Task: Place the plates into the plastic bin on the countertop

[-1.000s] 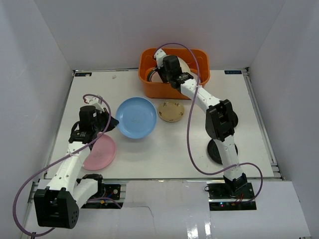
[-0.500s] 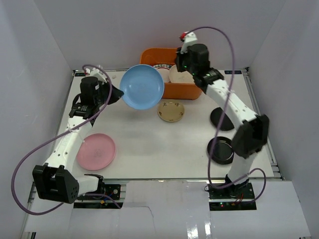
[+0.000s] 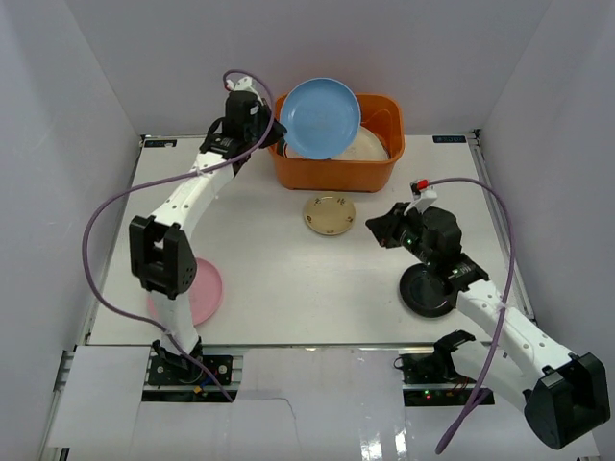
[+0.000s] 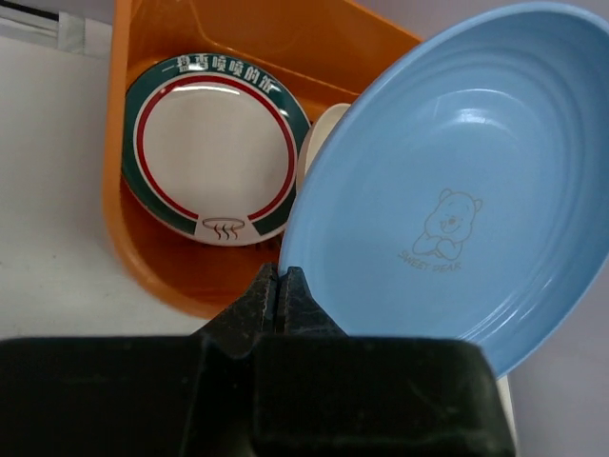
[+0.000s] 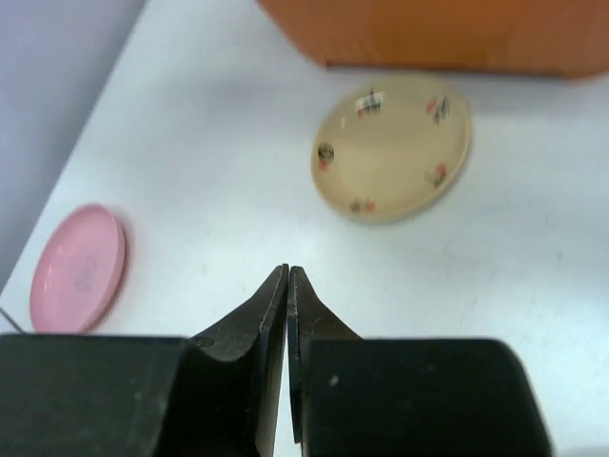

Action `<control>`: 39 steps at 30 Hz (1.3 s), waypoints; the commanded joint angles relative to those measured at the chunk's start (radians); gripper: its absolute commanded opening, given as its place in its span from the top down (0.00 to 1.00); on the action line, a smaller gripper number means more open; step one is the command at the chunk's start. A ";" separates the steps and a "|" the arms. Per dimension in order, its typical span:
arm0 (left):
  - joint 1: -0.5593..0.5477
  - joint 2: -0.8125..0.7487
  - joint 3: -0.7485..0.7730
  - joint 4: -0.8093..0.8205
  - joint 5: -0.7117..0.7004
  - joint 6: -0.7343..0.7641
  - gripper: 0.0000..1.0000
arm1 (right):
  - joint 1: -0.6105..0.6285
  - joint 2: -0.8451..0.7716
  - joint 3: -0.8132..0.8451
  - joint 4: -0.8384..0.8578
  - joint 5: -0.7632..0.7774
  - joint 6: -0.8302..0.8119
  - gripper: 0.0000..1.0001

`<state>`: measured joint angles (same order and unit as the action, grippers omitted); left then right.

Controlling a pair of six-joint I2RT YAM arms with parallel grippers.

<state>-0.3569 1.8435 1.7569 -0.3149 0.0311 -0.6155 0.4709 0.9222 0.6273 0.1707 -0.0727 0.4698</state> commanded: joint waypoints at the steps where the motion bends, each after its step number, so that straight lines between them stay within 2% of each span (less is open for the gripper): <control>1: -0.045 0.092 0.219 -0.010 -0.098 -0.020 1.00 | 0.009 -0.078 -0.058 0.031 -0.087 0.061 0.92; 5: -0.089 0.294 0.406 -0.026 -0.192 0.032 1.00 | 0.018 -0.137 -0.095 -0.008 -0.105 0.041 0.92; 8: -0.097 0.388 0.545 -0.067 -0.241 0.051 1.00 | 0.023 -0.158 -0.101 -0.033 -0.116 0.033 0.92; 12: -0.097 0.485 0.612 -0.070 -0.275 0.086 1.00 | 0.026 -0.195 -0.089 -0.068 -0.114 0.009 0.92; 16: -0.097 0.491 0.566 -0.069 -0.296 0.091 0.96 | 0.028 -0.209 -0.071 -0.095 -0.082 -0.020 0.90; 20: -0.097 0.493 0.546 -0.067 -0.301 0.097 0.70 | 0.028 -0.203 -0.057 -0.106 -0.079 -0.034 0.87; 21: -0.097 0.491 0.550 -0.069 -0.293 0.096 0.52 | 0.029 -0.203 -0.054 -0.111 -0.082 -0.034 0.87; 23: -0.097 0.484 0.559 -0.064 -0.278 0.089 0.32 | 0.029 -0.203 -0.048 -0.119 -0.098 -0.033 0.85; 24: -0.097 0.479 0.570 -0.061 -0.260 0.086 0.19 | 0.031 -0.204 -0.046 -0.117 -0.101 -0.031 0.84; 25: -0.097 0.474 0.576 -0.059 -0.252 0.083 0.14 | 0.031 -0.204 -0.044 -0.117 -0.107 -0.030 0.83; 28: -0.097 0.441 0.586 -0.059 -0.217 0.082 0.02 | 0.040 -0.186 -0.034 -0.115 -0.124 -0.025 0.77; 33: -0.097 0.255 0.520 -0.047 -0.128 0.120 0.02 | 0.127 -0.076 -0.026 -0.073 -0.110 -0.004 0.68; 36: -0.099 0.035 0.335 -0.024 -0.067 0.140 0.02 | 0.236 0.027 -0.015 -0.007 -0.060 0.026 0.57; 37: -0.097 -0.031 0.174 0.015 -0.053 0.141 0.02 | 0.300 0.087 -0.009 0.015 -0.040 0.035 0.54; 38: -0.099 -0.105 0.086 0.040 -0.036 0.145 0.02 | 0.337 0.119 0.006 0.062 -0.018 0.042 0.48; 39: -0.100 -0.253 -0.001 0.062 -0.033 0.149 0.02 | 0.368 0.159 0.018 0.084 0.019 0.059 0.45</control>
<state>-0.4557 1.9038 1.9060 -0.3367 -0.0681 -0.4942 0.7601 1.0145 0.5800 0.1249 -0.1307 0.4976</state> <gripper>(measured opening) 0.978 0.530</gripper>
